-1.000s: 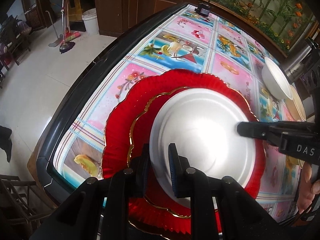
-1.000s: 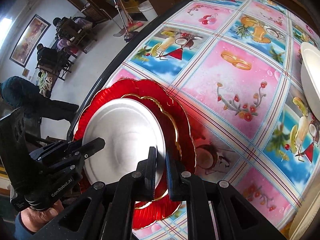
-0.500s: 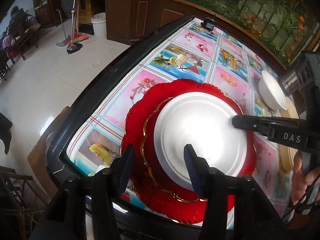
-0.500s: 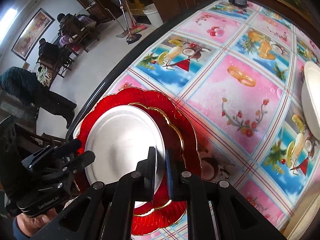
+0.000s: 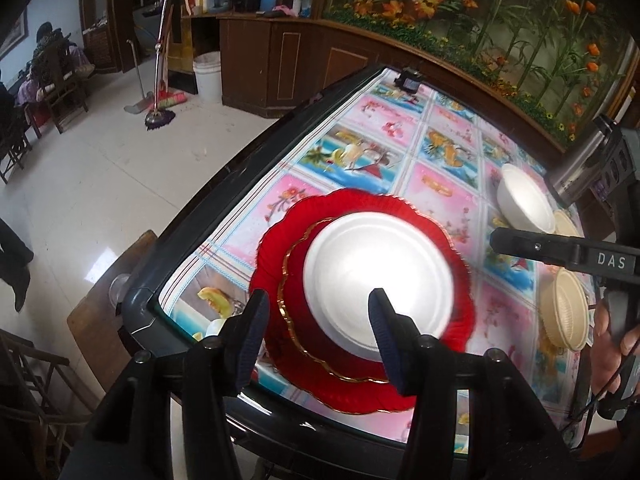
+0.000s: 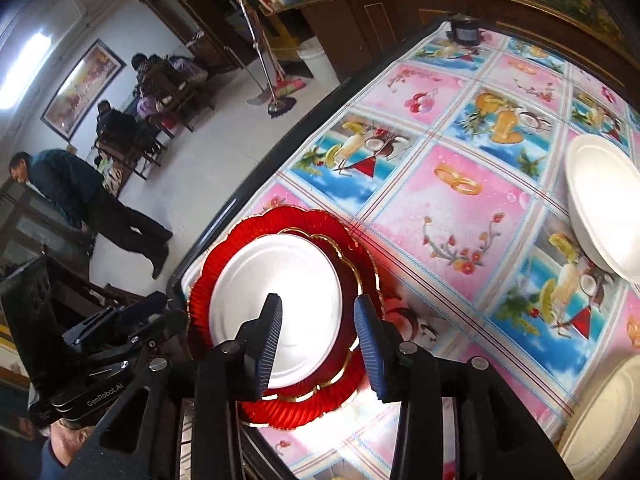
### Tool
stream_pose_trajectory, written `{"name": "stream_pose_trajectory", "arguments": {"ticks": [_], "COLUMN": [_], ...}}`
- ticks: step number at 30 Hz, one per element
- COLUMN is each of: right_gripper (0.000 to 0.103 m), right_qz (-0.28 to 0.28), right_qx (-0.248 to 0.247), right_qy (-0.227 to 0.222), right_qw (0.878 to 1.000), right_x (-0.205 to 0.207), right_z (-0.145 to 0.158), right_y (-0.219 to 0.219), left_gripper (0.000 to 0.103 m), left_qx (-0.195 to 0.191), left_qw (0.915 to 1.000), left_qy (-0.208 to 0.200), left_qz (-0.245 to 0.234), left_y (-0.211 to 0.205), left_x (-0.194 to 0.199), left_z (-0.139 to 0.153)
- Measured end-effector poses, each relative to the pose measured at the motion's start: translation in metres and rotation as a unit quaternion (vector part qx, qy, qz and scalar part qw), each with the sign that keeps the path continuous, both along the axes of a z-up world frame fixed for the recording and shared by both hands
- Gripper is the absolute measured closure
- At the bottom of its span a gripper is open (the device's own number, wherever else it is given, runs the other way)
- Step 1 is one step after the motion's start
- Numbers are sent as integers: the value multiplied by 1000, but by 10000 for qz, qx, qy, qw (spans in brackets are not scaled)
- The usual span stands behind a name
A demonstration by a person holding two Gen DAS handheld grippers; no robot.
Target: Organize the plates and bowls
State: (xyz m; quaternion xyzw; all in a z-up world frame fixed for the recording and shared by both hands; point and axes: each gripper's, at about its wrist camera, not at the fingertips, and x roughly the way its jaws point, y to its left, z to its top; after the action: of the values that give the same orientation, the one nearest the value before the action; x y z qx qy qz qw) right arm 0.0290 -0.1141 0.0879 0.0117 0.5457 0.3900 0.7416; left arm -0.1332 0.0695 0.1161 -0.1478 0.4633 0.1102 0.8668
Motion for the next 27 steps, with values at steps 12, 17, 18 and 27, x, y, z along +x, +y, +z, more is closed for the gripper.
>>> {"name": "stream_pose_trajectory", "arguments": {"ticks": [12,17,18,27], "right_gripper": [58,58,58,58], "right_qz": [-991,-1973,-2144,-3032], "right_qx": [90,-192,-251,-408], "right_qy": [259,142,122,210], "right_qw": [9947,9801,9763,9518], "right_x": [18,42,45,62], "right_z": [-3,-9,-10,-20], "right_y": [-101,-176,-188,-265], "left_gripper": [49,48,48,48], "left_qx": [202,294,305,354], "left_qw": [9972,9934,9927,9857], "left_qy": [-268,-183,-164,-8], "left_qz": [-671,-1091,-1159,-1645], "left_y": [-65,-94,-99,-131], "left_x": [7,10,12,19], "left_z": [29,25,24,18]}}
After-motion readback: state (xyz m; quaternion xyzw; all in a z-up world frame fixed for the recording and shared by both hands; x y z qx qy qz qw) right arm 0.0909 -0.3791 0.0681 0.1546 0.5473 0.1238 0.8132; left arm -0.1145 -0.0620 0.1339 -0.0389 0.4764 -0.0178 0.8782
